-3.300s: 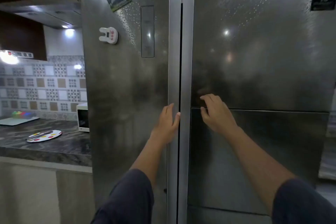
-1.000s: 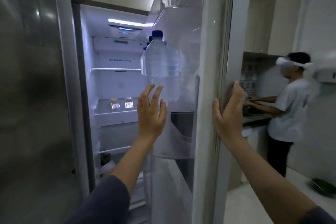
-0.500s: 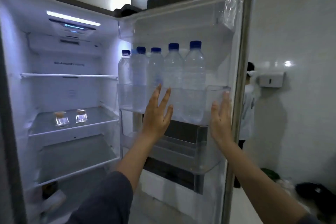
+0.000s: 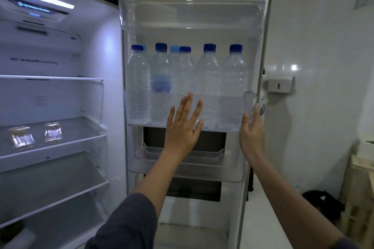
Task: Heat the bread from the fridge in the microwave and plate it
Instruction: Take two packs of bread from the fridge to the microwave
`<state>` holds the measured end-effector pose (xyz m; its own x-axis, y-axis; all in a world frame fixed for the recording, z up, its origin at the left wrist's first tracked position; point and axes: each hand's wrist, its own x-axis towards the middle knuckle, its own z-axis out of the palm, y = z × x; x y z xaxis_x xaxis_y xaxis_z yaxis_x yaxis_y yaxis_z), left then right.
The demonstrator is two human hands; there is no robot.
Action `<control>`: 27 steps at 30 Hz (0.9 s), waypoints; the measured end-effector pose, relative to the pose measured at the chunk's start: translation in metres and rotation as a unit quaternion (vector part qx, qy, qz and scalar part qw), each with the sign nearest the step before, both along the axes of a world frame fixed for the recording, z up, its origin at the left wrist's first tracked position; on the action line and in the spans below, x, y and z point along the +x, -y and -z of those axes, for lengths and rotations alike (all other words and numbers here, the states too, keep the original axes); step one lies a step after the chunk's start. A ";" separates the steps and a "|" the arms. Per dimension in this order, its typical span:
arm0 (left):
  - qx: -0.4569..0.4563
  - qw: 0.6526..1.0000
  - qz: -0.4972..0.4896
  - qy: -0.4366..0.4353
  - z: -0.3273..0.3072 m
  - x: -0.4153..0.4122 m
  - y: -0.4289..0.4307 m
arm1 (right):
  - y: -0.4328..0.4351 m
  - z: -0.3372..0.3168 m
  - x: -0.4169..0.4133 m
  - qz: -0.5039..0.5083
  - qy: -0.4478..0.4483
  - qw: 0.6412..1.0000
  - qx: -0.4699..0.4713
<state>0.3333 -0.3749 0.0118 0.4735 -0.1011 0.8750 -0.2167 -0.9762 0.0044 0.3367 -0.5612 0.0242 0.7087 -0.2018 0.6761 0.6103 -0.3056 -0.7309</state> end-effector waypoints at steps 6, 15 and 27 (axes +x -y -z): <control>0.010 0.999 -0.019 -0.024 -0.001 0.000 0.005 | -0.007 -0.007 -0.003 0.047 -0.031 0.998 0.033; -0.065 0.996 0.049 -0.043 -0.005 -0.054 -0.048 | -0.074 -0.028 -0.037 0.066 0.164 0.984 0.033; -0.239 0.964 -0.110 -0.039 0.020 -0.139 -0.286 | -0.358 0.009 -0.086 -0.295 0.123 0.943 -0.088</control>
